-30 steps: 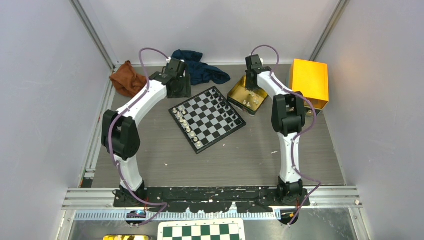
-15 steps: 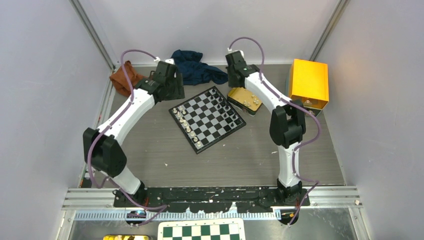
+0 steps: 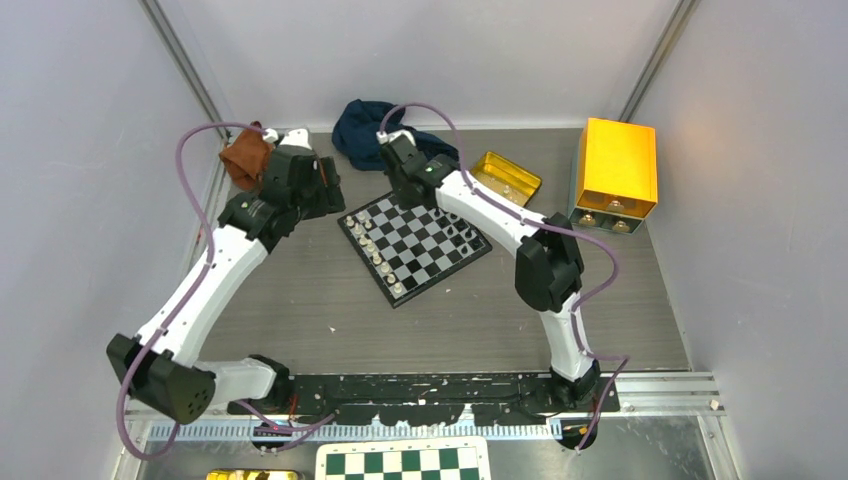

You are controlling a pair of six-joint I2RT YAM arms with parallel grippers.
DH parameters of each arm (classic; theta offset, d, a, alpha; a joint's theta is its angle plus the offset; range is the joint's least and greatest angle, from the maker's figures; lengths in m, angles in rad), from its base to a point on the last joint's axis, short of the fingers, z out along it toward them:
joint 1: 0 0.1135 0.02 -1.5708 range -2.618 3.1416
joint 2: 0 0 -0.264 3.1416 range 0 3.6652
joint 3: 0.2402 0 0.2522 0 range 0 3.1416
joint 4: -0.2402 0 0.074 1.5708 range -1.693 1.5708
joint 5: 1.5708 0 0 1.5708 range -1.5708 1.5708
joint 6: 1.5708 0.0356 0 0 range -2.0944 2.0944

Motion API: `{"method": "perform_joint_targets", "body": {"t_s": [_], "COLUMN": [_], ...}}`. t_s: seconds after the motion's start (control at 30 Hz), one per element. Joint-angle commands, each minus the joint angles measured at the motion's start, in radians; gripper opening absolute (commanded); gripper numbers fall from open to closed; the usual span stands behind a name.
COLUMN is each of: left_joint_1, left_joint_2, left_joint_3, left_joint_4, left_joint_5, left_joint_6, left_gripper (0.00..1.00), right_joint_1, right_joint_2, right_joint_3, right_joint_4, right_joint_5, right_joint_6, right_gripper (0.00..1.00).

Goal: Set up the chess pieces on the board
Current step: Place the chess piece on the chessboard.

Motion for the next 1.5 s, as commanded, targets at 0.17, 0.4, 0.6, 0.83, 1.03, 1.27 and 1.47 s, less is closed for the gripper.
{"method": "perform_joint_targets", "body": {"t_s": [0.17,0.4,0.6,0.83,1.03,1.27,1.47], "left_joint_1": [0.004,0.003,0.003,0.003,0.003,0.001,-0.002], "left_joint_2": [-0.125,-0.143,-0.143,-0.146,-0.146,-0.143,-0.145], "left_joint_3": [-0.057,-0.058,-0.057,-0.060,-0.055,-0.047,-0.049], "left_joint_4": [0.002,-0.004,-0.003,-0.004,-0.004,-0.003,-0.002], "left_joint_5": [-0.038,-0.041,-0.037,-0.033,-0.032,-0.033,-0.032], "left_joint_6": [-0.017,-0.007,-0.004,-0.006,-0.005,-0.002,-0.003], "left_gripper": [0.68,0.68,0.68,0.68,0.68,0.68,0.68], "right_joint_1": [0.109,0.136,0.141,0.147,0.150,0.155,0.157], "right_joint_2": [0.105,0.187,0.249,0.319,0.352,0.368,0.376], "right_joint_3": [0.160,0.253,0.309,0.385,0.420,0.420,0.425], "right_joint_4": [-0.026,-0.055,-0.071,-0.098,-0.113,-0.116,-0.116], "right_joint_5": [-0.009,-0.027,-0.043,-0.057,-0.067,-0.077,-0.081], "right_joint_6": [0.036,0.033,0.032,0.029,0.029,0.031,0.035], "right_gripper": [0.01,0.01,0.01,0.01,0.01,0.01,0.01]}}
